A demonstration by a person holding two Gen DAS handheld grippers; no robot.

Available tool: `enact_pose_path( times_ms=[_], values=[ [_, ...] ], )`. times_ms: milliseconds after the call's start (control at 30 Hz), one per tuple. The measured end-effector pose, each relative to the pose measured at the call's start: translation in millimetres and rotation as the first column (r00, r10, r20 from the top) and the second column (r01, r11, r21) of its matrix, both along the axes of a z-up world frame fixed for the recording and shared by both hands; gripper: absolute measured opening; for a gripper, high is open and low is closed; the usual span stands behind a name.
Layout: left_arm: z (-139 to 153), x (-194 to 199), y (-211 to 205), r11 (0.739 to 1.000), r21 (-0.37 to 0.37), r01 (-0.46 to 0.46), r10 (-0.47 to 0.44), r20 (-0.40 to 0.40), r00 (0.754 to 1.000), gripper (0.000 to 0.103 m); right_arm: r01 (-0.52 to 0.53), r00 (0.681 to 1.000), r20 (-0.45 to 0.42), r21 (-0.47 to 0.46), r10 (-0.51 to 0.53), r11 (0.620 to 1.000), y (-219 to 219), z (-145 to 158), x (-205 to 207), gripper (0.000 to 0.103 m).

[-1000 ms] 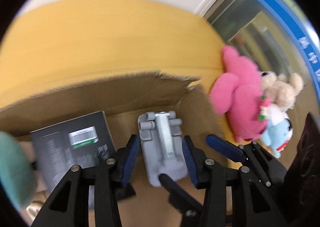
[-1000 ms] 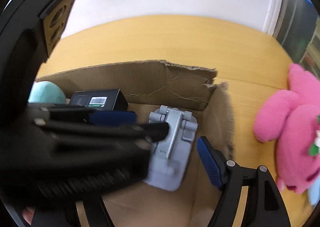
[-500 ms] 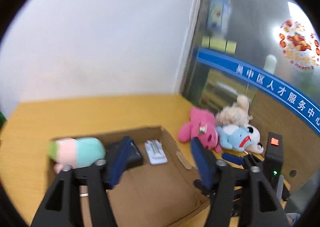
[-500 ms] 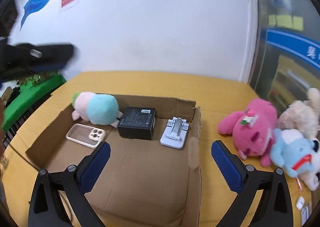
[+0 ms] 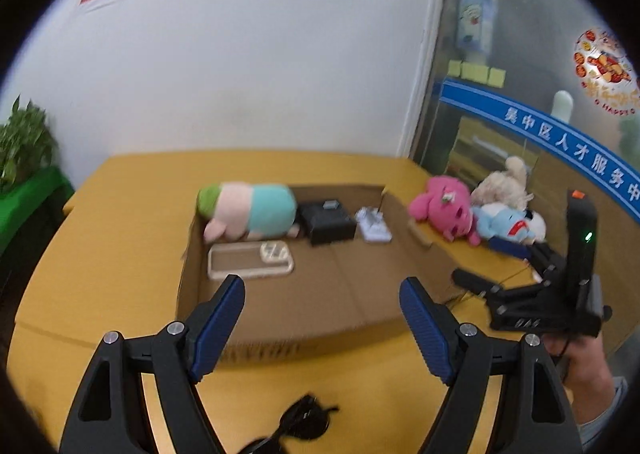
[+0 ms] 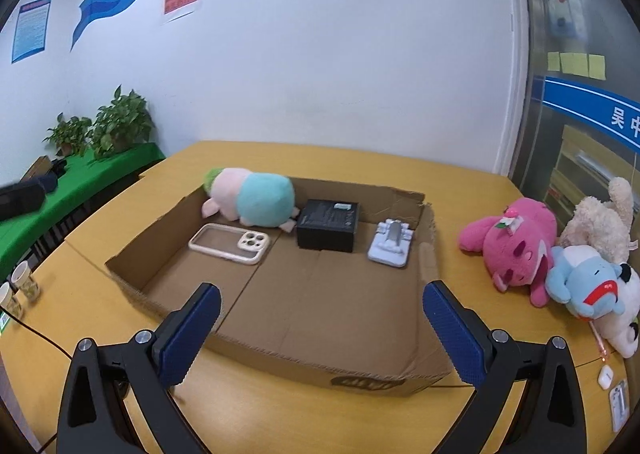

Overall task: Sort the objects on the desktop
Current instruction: 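Move both grippers toward the black sunglasses on the table, then grasp the black sunglasses by the frame with both grippers together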

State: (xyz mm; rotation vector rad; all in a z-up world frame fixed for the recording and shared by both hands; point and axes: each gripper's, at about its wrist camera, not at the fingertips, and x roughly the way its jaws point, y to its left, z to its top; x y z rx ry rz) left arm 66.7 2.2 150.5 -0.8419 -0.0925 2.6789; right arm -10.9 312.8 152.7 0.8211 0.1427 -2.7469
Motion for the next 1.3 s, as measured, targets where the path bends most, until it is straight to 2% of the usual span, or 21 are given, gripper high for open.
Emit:
enact_pose_path(
  times_ms=[167,267,367,400,533,633,767,833,933,967,1033,1100,1200,1300],
  values=[
    [-54,18,-24,1.0,0.015,-0.013,0.011,0.11,0.994,0.08,-0.107,0.992,0.062,0.007,0.106,0.994,-23,-27,18,0.103],
    [-82,25,-40,0.998,0.047,-0.033,0.023,0.187,0.982,0.078,-0.237,0.963,0.133,0.004,0.234,0.972,-44,-51,27,0.103],
    [-108,34,-53,0.999,0.02,-0.05,0.043,0.247,0.968,0.078,-0.392,0.896,0.222,-0.013,0.385,0.92,-73,-81,36,0.103],
    [-116,38,-57,0.999,0.004,-0.051,0.048,0.262,0.964,0.075,-0.431,0.873,0.244,-0.017,0.422,0.902,-81,-89,37,0.102],
    [-139,45,-69,0.999,0.018,-0.045,0.036,0.328,0.944,0.064,-0.555,0.785,0.295,-0.056,0.545,0.83,-119,-115,36,0.102],
    [-155,45,-71,0.999,-0.015,-0.047,0.049,0.365,0.93,0.049,-0.618,0.732,0.311,-0.071,0.606,0.783,-142,-126,28,0.102],
    [-172,39,-70,0.997,-0.061,-0.049,0.07,0.414,0.908,0.027,-0.719,0.661,0.311,-0.001,0.683,0.695,-172,-133,27,0.102],
    [-180,33,-73,0.996,-0.06,-0.06,0.08,0.441,0.894,0.023,-0.75,0.63,0.322,0.015,0.707,0.662,-184,-139,25,0.1],
    [-180,28,-78,0.997,-0.048,-0.062,0.077,0.438,0.896,0.014,-0.777,0.577,0.362,-0.034,0.732,0.629,-191,-148,21,0.093],
    [-180,27,-79,0.997,-0.048,-0.061,0.076,0.438,0.896,0.014,-0.781,0.567,0.377,-0.038,0.733,0.623,-192,-151,23,0.092],
    [-179,22,-80,0.997,-0.059,-0.053,0.074,0.433,0.898,0.015,-0.783,0.555,0.403,-0.041,0.728,0.62,-190,-158,29,0.088],
    [-176,17,-78,0.997,-0.068,-0.034,0.06,0.428,0.902,0.018,-0.771,0.555,0.424,-0.062,0.716,0.634,-181,-162,37,0.087],
    [-176,9,-72,0.996,-0.09,0.0,0.038,0.419,0.907,0.02,-0.74,0.553,0.423,-0.146,0.717,0.657,-162,-159,49,0.087],
    [-176,1,-68,0.995,-0.095,0.016,0.024,0.412,0.911,0.019,-0.667,0.608,0.397,-0.215,0.688,0.714,-141,-150,50,0.083]
  ],
)
